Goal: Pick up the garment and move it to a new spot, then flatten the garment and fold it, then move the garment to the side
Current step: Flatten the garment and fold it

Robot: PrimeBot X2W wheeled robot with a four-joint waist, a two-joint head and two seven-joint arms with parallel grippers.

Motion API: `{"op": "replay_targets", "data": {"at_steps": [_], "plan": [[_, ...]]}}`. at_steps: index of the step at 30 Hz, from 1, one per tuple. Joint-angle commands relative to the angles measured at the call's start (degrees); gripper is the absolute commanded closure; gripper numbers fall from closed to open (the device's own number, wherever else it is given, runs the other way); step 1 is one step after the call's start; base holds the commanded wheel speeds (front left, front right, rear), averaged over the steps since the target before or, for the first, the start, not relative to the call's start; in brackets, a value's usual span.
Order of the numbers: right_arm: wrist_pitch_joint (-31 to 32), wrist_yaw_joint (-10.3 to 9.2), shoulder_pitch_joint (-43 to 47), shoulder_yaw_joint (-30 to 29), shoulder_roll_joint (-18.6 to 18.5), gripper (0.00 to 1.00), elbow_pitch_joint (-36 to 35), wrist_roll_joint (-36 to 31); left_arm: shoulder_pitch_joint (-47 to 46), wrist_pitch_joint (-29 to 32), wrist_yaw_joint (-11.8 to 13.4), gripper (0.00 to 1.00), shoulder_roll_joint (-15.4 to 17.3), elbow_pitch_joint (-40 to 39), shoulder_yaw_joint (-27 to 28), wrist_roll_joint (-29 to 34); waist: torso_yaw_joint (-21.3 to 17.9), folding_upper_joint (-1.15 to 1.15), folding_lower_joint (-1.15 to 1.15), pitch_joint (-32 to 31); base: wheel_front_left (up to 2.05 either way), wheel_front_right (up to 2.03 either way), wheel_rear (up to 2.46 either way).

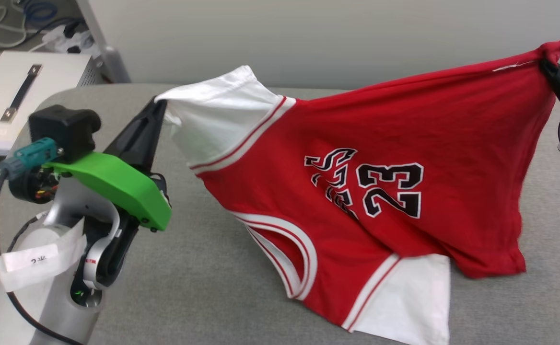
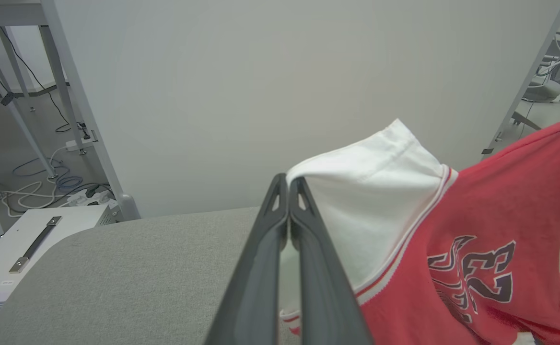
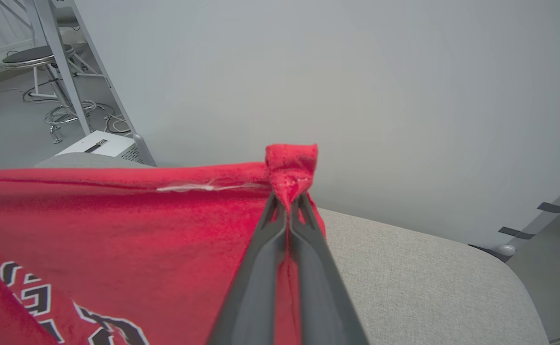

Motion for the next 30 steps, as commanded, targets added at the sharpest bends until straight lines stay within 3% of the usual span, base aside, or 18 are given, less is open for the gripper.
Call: {"op": "replay_targets", "data": {"at_steps": [1, 10, 20, 27, 30], "plan": [[-0.73, -0.05, 1.12, -0.28, 0.39, 1.00, -0.57, -0.64, -1.30, -0.66, 0.54, 1.00, 0.38, -0.17, 0.76, 0.07, -3.69, 0.00, 0.00, -3.69, 0.00, 0.00, 0.00], [-2.04, -0.05, 3.13, -2.30, 0.90, 1.00, -5.54, -2.60, -4.14, -5.37, 3.93, 1.00, -0.16, -1.59, 4.60, 2.32, -7.11, 0.00, 0.00, -6.69, 0.00, 0.00, 0.00], [-1.46, -0.05, 3.94, -6.94, 3.49, 1.00, -12.09, -4.66, -10.76, -8.78, 5.66, 1.00, 0.03, -2.75, 5.87, 6.26, -8.87, 0.00, 0.00, -6.18, 0.00, 0.00, 0.00], [-1.66, -0.05, 2.94, -10.77, 6.07, 1.00, -15.29, -6.96, -17.53, -9.47, 5.02, 1.00, 1.25, -3.05, 5.66, 8.79, -8.98, 0.00, 0.00, -2.85, 0.00, 0.00, 0.00], [-2.69, -0.05, 1.39, -12.48, 7.50, 1.00, -16.62, -8.51, -22.24, -8.22, 2.82, 1.00, 4.08, -1.51, 5.29, 10.11, -9.27, 0.00, 0.00, 0.47, 0.00, 0.00, 0.00]]}}
